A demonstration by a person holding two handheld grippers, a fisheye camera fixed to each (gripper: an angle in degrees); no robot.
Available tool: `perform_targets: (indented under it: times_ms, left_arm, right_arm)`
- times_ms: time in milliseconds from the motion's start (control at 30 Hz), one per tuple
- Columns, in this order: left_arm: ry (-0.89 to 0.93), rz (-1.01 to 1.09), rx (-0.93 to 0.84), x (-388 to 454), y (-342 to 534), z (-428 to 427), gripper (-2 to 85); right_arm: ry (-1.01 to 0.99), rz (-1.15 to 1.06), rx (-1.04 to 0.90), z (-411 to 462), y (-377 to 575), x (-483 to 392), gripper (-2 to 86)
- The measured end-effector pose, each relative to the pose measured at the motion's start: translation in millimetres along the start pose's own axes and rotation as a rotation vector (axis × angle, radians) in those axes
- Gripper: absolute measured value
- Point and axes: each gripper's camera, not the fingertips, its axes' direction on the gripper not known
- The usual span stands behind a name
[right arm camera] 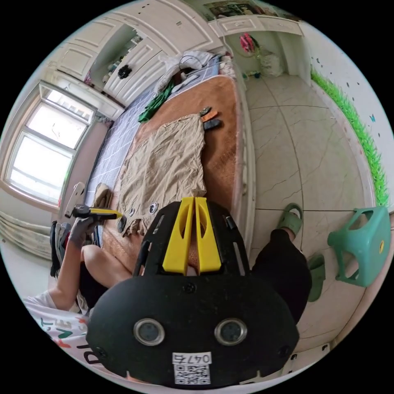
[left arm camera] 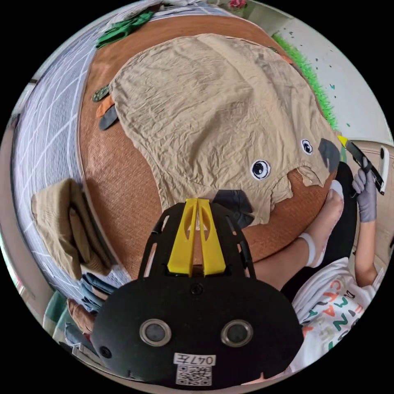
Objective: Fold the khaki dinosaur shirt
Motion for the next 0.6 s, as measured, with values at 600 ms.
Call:
perform_targets:
  times_ms: [600]
  left_arm:
    - [0.316, -0.067, 0.211, -81, 85, -57, -1.0]
  right_arm:
    - [0.229, -0.15, -0.154, 7, -4, -52, 0.7]
